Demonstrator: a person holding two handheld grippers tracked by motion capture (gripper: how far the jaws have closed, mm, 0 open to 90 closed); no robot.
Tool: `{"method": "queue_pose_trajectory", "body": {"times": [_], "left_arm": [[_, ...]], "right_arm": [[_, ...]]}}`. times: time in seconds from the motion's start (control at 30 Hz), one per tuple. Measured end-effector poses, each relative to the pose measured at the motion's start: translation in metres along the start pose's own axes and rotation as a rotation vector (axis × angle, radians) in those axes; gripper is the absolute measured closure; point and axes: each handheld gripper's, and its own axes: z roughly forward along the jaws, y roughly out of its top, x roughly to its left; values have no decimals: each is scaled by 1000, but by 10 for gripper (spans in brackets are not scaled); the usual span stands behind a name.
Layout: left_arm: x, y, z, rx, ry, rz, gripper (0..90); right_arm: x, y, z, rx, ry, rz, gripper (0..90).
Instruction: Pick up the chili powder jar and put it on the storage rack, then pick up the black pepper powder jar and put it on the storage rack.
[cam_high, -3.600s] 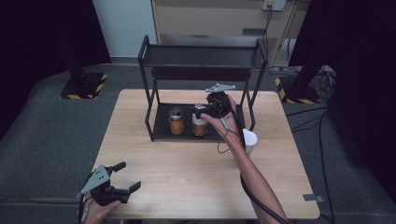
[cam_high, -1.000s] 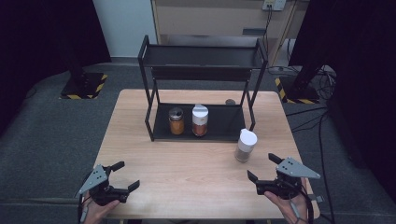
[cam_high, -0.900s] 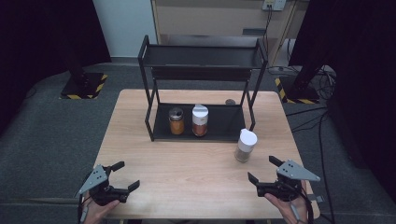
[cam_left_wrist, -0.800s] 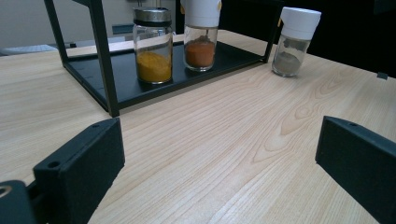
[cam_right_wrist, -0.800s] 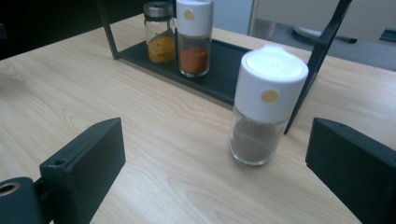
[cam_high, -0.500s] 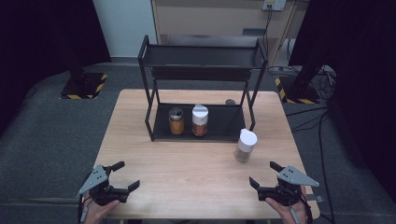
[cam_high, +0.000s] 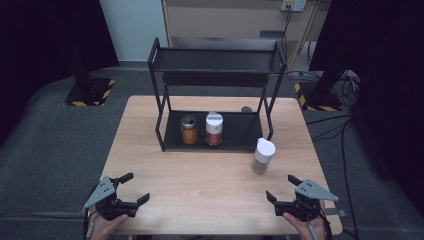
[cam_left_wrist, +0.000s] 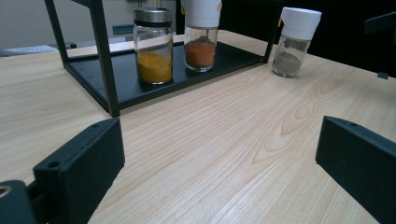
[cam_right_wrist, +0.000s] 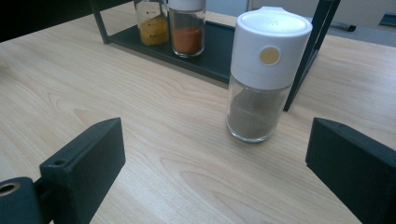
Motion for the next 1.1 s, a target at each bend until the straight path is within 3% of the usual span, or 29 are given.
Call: {"method": "queue_pose_trajectory", "body": {"times": [1.1], "left_arm": [[0,0,1,2,-4,6,3]], "right_arm": [[1,3,-7,-28,-18,22,39]]}}
